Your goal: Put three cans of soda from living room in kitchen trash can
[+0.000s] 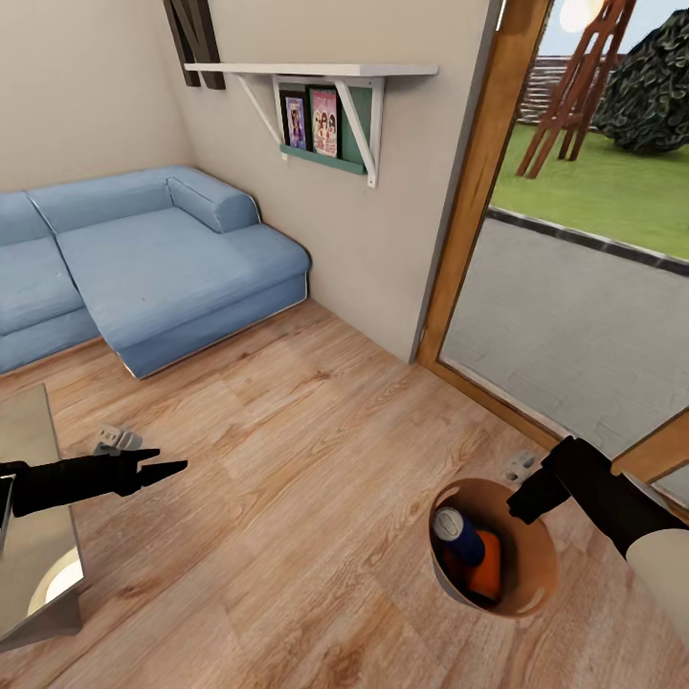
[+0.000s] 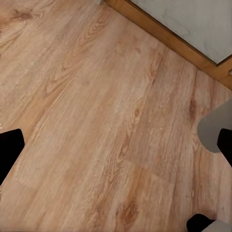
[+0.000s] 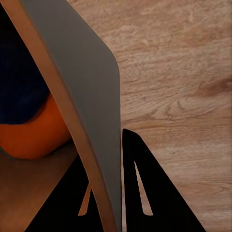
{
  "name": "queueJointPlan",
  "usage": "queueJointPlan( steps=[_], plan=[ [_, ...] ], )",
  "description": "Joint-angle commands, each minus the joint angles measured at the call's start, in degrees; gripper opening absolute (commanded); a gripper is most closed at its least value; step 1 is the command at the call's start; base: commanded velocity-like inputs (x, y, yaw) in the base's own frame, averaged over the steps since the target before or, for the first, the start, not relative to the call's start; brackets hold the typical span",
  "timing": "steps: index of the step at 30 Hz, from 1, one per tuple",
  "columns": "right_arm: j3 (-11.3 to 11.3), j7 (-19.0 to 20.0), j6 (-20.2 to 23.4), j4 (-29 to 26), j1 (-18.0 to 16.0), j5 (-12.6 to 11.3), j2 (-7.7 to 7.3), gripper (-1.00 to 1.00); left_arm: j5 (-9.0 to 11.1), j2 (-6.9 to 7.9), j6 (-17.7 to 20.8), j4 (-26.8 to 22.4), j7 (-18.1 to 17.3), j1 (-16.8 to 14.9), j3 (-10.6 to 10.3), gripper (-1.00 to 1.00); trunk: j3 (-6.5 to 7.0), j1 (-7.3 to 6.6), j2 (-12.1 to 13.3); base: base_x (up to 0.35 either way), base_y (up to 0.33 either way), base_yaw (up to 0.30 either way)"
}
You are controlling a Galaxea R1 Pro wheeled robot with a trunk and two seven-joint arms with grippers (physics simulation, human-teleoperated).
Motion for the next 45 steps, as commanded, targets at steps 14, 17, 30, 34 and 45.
queueJointPlan(
  steps=[14, 17, 30, 34, 45],
  plan=[
    [-0.03, 2.26, 0.41, 0.58, -0.03, -0.80, 0.09, -1.00, 0.09, -0.14, 0.00, 0.00, 0.83, -0.01, -0.05, 1.00, -2.51, 3.08, -5.63, 0.000, 0.000, 0.000],
    [-0.08, 3.91, 0.41, 0.63, -0.03, -0.79, 0.07, -1.00, 0.09, -0.14, 0.00, 0.00, 0.82, 0.00, -0.06, 1.00, -3.05, 3.74, -6.84, 0.000, 0.000, 0.000],
    [-0.07, 7.05, 0.40, 0.73, -0.03, -0.85, 0.20, -1.00, 0.10, -0.14, 0.00, 0.00, 0.79, 0.00, -0.08, 1.00, -5.39, 6.59, -12.05, 0.000, 0.000, 0.000],
    [-0.07, 7.38, 0.40, 0.74, -0.03, -0.84, 0.23, -1.00, 0.09, -0.14, 0.00, 0.00, 0.79, 0.00, -0.08, 1.00, -6.10, 7.47, -13.65, 0.000, 0.000, 0.000],
    [-0.05, 7.41, 0.40, 0.74, -0.03, -0.75, 0.18, -1.00, 0.09, -0.14, 0.00, 0.00, 0.96, 0.01, -0.08, 1.00, -7.54, 9.23, -16.86, 0.000, 0.000, 0.000]
  ],
)
